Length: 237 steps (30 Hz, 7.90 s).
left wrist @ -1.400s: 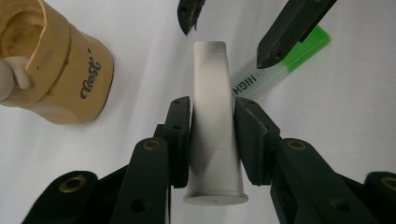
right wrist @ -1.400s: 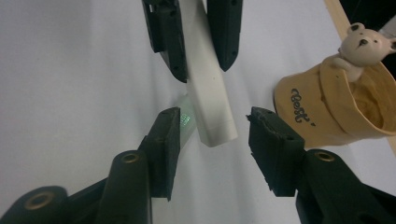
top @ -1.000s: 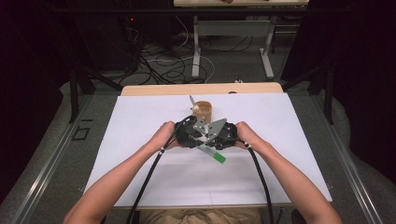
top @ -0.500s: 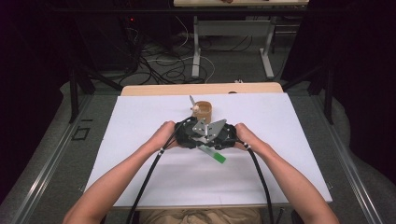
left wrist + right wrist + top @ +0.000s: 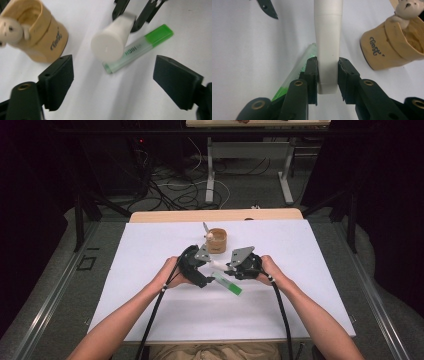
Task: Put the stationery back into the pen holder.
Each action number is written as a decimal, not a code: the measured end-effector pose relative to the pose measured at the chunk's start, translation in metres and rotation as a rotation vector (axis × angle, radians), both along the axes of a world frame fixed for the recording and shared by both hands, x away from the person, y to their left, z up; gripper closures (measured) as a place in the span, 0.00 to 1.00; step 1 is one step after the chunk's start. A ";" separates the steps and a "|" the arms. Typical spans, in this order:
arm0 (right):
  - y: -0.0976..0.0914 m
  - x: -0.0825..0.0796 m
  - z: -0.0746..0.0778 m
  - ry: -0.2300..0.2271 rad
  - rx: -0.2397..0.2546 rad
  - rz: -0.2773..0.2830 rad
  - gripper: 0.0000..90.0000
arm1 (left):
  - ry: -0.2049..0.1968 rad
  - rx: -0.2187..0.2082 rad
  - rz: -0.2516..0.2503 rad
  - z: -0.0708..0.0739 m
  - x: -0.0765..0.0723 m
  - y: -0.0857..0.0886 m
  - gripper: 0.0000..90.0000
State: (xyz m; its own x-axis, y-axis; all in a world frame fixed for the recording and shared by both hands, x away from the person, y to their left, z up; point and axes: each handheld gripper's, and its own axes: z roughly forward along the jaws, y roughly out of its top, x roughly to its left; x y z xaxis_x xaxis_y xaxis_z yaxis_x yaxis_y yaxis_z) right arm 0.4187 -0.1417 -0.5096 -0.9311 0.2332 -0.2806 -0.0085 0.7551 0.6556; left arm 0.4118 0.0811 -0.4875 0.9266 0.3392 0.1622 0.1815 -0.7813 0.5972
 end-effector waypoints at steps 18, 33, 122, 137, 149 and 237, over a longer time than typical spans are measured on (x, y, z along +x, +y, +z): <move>-0.017 0.002 -0.005 0.065 0.101 -0.161 0.79 | 0.054 -0.177 0.299 -0.028 -0.037 0.058 0.00; -0.022 0.009 0.001 0.064 0.196 -0.279 0.79 | 0.059 -0.180 0.330 -0.030 -0.053 0.075 0.00; 0.000 0.067 0.026 0.173 0.356 -0.460 0.18 | 0.047 -0.194 0.337 -0.030 -0.057 0.079 0.00; -0.024 0.031 0.026 0.242 0.353 -0.428 0.03 | 0.041 -0.196 0.338 -0.030 -0.056 0.080 0.00; -0.040 0.001 0.018 0.279 0.307 -0.433 0.00 | 0.044 -0.195 0.331 -0.031 -0.056 0.079 0.00; 0.005 -0.039 -0.031 0.259 0.086 -0.423 0.74 | 0.040 -0.182 0.313 -0.033 -0.052 0.077 0.00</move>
State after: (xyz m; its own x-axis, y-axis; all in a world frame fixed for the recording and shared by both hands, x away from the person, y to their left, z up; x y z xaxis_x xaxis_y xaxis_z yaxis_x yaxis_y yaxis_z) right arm 0.3801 -0.1363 -0.5409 -0.7864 0.6175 -0.0161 0.4579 0.6002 0.6558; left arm 0.3594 0.1578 -0.5203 0.7779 0.6272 0.0384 0.4210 -0.5656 0.7092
